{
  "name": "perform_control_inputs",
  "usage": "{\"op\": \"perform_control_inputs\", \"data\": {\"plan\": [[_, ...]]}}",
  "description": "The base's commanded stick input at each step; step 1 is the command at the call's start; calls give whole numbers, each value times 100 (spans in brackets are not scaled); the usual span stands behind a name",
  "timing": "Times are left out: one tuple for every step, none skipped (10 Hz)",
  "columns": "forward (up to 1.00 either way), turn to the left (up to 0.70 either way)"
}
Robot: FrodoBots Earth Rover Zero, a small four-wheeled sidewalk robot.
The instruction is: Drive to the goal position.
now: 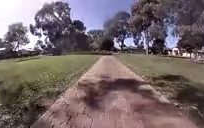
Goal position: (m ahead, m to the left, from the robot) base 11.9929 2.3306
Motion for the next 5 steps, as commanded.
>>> {"op": "perform_control_inputs", "data": {"plan": [[70, 0], [70, 0], [70, 0], [70, 0], [70, 0]]}}
